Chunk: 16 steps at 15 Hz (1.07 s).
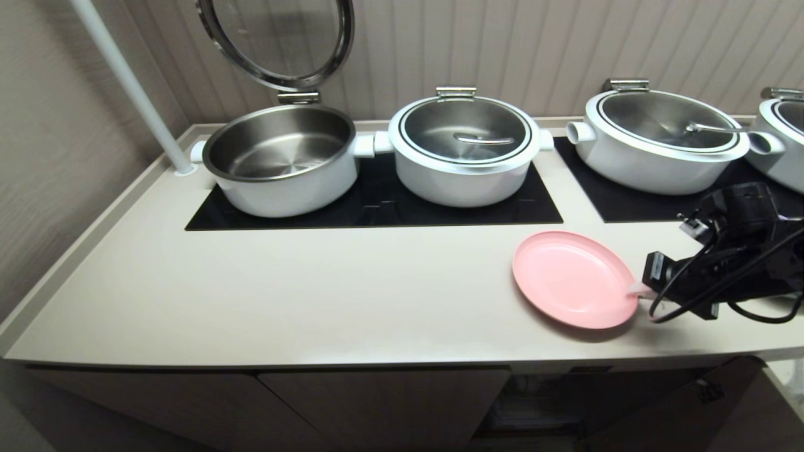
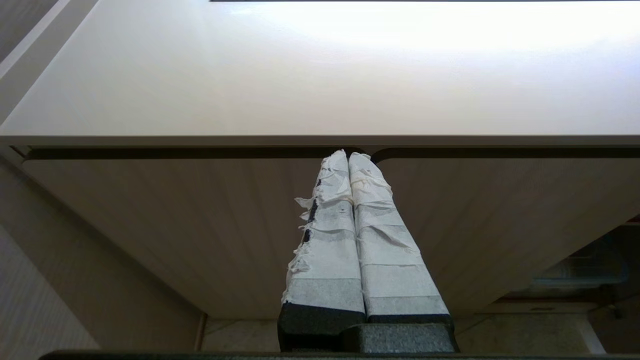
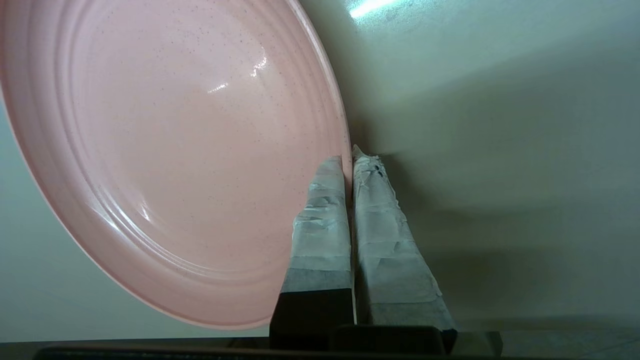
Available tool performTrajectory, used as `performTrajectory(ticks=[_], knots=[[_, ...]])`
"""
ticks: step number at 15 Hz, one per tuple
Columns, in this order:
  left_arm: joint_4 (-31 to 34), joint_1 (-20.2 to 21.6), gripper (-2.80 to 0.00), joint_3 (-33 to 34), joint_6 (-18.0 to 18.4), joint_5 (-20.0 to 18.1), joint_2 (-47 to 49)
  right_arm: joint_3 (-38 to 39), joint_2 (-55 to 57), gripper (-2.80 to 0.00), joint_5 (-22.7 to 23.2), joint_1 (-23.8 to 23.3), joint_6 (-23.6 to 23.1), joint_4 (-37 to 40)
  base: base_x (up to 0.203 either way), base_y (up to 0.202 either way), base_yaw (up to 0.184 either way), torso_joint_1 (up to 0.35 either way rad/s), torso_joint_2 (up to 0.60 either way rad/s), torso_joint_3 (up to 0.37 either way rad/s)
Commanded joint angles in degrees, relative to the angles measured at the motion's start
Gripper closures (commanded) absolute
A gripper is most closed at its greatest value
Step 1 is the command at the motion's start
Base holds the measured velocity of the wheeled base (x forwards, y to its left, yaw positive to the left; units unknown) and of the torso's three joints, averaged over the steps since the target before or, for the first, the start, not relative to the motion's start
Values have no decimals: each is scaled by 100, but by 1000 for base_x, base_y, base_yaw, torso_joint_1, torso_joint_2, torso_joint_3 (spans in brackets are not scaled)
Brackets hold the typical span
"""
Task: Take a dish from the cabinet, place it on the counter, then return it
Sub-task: Place it on the table
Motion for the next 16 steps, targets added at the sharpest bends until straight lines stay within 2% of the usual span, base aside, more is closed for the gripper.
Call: performTrajectory(ticks=[1, 4, 5, 16], knots=[[-2, 0, 0, 0, -3, 0, -2, 7, 0, 0, 11, 3, 12, 4, 0, 0, 0, 0, 0, 0], [-2, 0, 0, 0, -3, 0, -2, 16, 0, 0, 11, 0, 12, 21, 0, 0, 0, 0, 0, 0], [-2, 0, 0, 0, -3, 0, -2, 16, 0, -280, 11, 0, 12, 6, 0, 0, 0, 0, 0, 0], [-2, 0, 0, 0, -3, 0, -2, 8, -9, -280, -50, 7, 56, -5, 0, 0, 0, 0, 0, 0]])
